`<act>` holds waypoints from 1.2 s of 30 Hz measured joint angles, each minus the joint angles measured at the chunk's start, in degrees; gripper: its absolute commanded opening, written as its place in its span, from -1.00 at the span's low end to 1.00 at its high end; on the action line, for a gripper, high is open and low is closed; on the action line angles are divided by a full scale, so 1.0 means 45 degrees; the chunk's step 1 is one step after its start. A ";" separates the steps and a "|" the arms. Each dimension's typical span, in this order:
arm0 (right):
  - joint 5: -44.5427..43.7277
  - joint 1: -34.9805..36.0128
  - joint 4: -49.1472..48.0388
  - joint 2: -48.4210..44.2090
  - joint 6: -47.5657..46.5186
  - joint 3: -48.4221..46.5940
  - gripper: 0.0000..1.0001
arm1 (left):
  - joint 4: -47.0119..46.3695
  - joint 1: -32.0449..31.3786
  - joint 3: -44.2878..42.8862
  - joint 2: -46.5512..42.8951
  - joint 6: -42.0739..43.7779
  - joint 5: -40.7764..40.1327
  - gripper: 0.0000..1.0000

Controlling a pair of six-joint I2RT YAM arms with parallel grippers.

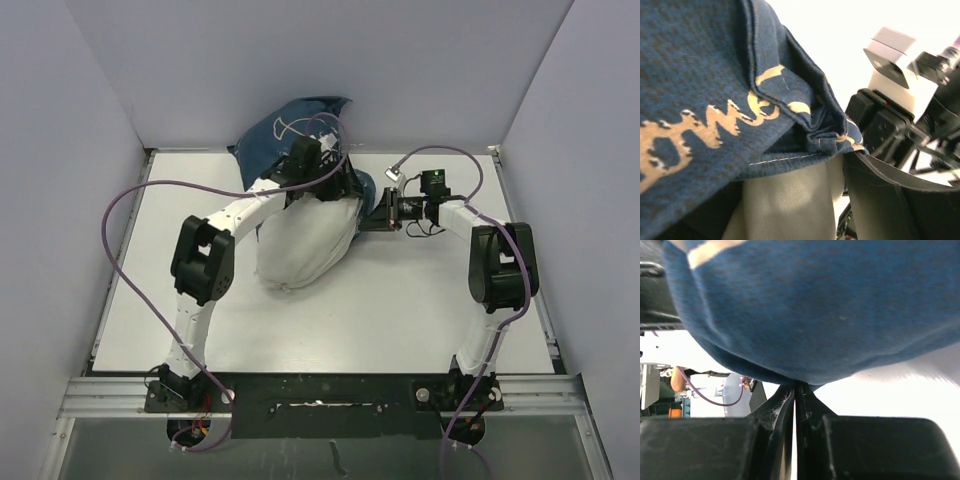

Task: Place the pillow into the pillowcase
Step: Stuff the pillow into the pillowcase.

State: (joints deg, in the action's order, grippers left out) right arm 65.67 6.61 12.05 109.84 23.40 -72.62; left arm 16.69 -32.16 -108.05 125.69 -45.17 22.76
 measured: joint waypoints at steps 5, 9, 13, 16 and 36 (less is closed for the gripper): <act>0.0291 -0.0180 -0.0418 0.0000 0.0549 0.0005 -1.00 | 0.1462 0.0500 -0.0534 -0.0267 0.1015 0.0491 -1.00; 0.0602 -0.0199 -0.1282 0.0000 0.1370 0.0034 -1.00 | 0.4430 0.0369 -0.3143 0.0262 0.2467 -0.0981 -1.00; 0.0869 -0.0199 -0.2297 -0.0005 0.2263 0.0039 -1.00 | 0.6169 -0.0238 -0.5693 0.1307 0.3687 -0.2569 -1.00; 0.1107 -0.0194 -0.4401 -0.0010 0.3808 0.0418 -1.00 | 0.6528 -0.0520 -0.6455 0.1899 0.4061 -0.3419 -1.00; 0.0340 0.2108 -0.3619 -0.0151 0.3526 -0.0675 -1.00 | 0.6081 -0.0797 -0.7247 0.4376 0.0860 -0.6373 -0.45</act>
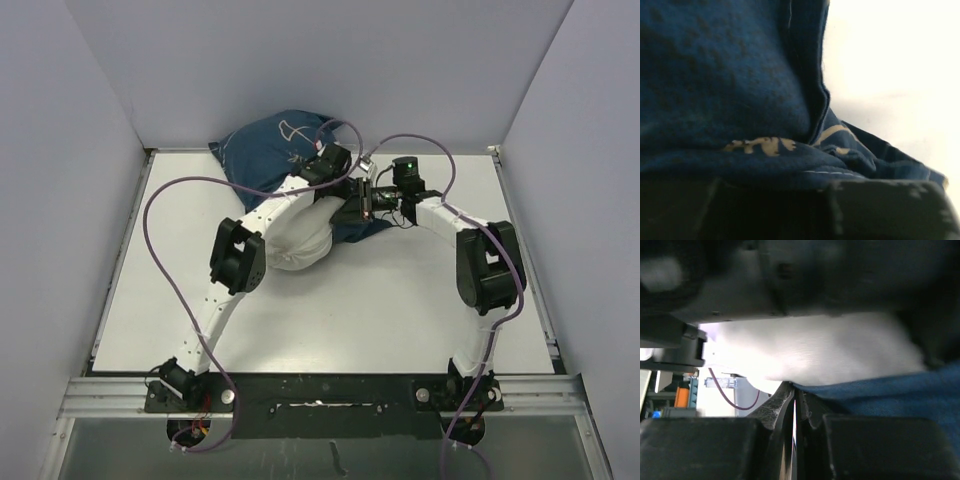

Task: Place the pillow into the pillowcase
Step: Stuff the pillow into the pillowcase.

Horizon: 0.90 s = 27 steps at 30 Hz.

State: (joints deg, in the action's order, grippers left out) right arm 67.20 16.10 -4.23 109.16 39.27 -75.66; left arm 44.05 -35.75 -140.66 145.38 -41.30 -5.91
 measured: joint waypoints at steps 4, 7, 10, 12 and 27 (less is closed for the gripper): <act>-0.0325 -0.0602 0.2686 0.1316 -0.1171 -0.1141 -1.00 | -0.1938 0.0131 0.1889 -0.0476 -0.0126 0.1292 -0.01; -0.0311 -0.1035 0.3356 0.1987 -0.1297 -0.1549 -1.00 | -0.2705 0.0262 0.2521 -0.1078 -0.0049 0.2220 0.10; -0.0330 -0.1185 0.3424 0.2123 -0.1200 -0.1593 -1.00 | -0.2851 0.0505 0.2929 -0.1647 0.0155 0.2963 0.15; -0.0321 -0.1239 0.3225 0.2123 -0.1044 -0.1666 -1.00 | -0.2837 0.0656 0.3094 -0.1928 0.0457 0.3322 0.32; 0.0078 -0.1268 0.2147 0.2127 -0.0087 -0.1695 -1.00 | -0.0253 0.0413 0.1637 -0.2613 0.6402 0.3128 0.96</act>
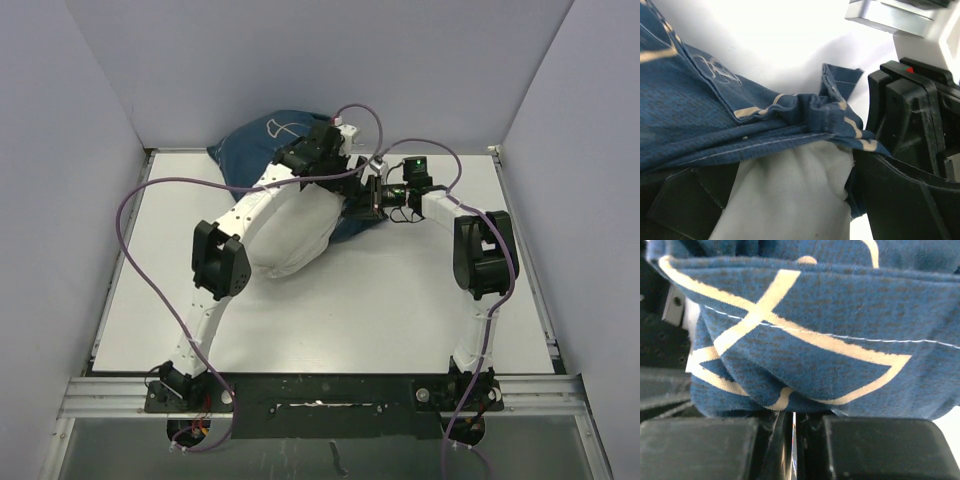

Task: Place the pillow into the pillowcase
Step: Stuff the pillow into the pillowcase.

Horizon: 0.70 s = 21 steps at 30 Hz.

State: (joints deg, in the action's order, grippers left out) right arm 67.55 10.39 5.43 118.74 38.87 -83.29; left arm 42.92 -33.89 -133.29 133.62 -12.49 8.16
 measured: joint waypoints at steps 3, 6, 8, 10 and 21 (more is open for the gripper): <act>0.0063 -0.0005 -0.0141 0.0000 0.0146 -0.0029 -1.00 | 0.0733 -0.0612 -0.0782 0.0000 0.2186 -0.1841 0.78; 0.0131 -0.0063 -0.0146 0.0024 0.0185 -0.0029 -1.00 | 0.0928 -0.0991 -0.1059 0.0000 0.3672 -0.2482 0.24; 0.0126 -0.0121 -0.0155 0.0034 0.0185 -0.0029 -1.00 | 0.1117 -0.0952 -0.1107 0.0000 0.3798 -0.2093 -0.02; 0.0131 -0.0131 -0.0160 0.0034 0.0180 -0.0029 -1.00 | 0.1443 -0.0758 -0.1307 0.0000 0.3468 -0.1302 -0.15; 0.0131 -0.0136 -0.0243 0.0034 0.0131 -0.0029 -1.00 | -0.1506 0.1355 0.1909 -0.1768 -0.1292 0.3123 0.96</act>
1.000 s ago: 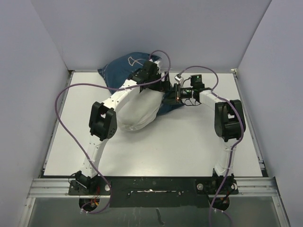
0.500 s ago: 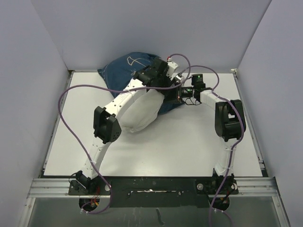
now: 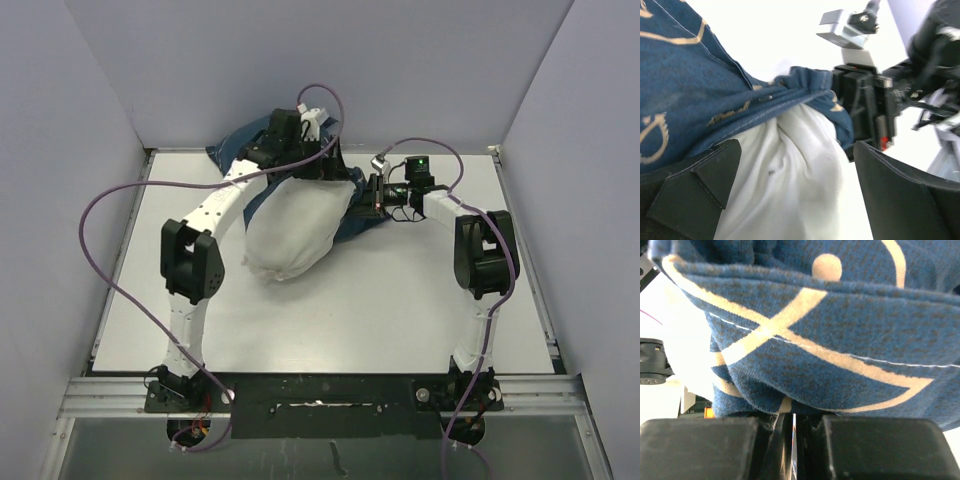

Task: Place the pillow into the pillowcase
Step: Stuff the pillow into the pillowcase.

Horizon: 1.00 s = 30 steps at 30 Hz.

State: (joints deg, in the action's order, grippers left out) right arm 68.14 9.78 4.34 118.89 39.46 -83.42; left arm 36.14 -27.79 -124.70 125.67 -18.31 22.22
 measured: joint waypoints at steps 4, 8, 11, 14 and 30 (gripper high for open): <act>0.0000 0.0000 0.0005 0.0000 -0.0005 0.0000 -1.00 | -0.3449 0.0627 0.3507 -0.2093 -0.2098 0.1409 0.95; 0.0010 -0.0010 -0.0010 0.0000 -0.0010 0.0000 -1.00 | -0.5110 0.1239 0.5017 -0.3677 -0.2710 0.2633 0.61; 0.0112 -0.0015 -0.0189 0.0000 0.0000 0.0000 -1.00 | -0.4687 0.1137 0.5455 -0.4906 -0.0612 0.2827 0.55; 0.0345 -0.0019 -0.0612 0.0000 0.0053 0.0005 -1.00 | -0.3706 0.0000 0.7140 -0.6887 0.3128 0.2220 0.94; 0.1253 -0.0107 -0.1972 -0.0379 -0.0583 0.0724 -1.00 | -0.4648 -0.2773 0.8859 -0.3225 1.0074 -0.5464 -0.90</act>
State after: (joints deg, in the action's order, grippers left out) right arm 73.78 9.30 -4.54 117.19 36.84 -80.16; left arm 15.22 -40.27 -84.84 111.15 27.03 -2.37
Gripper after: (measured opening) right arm 0.025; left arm 0.356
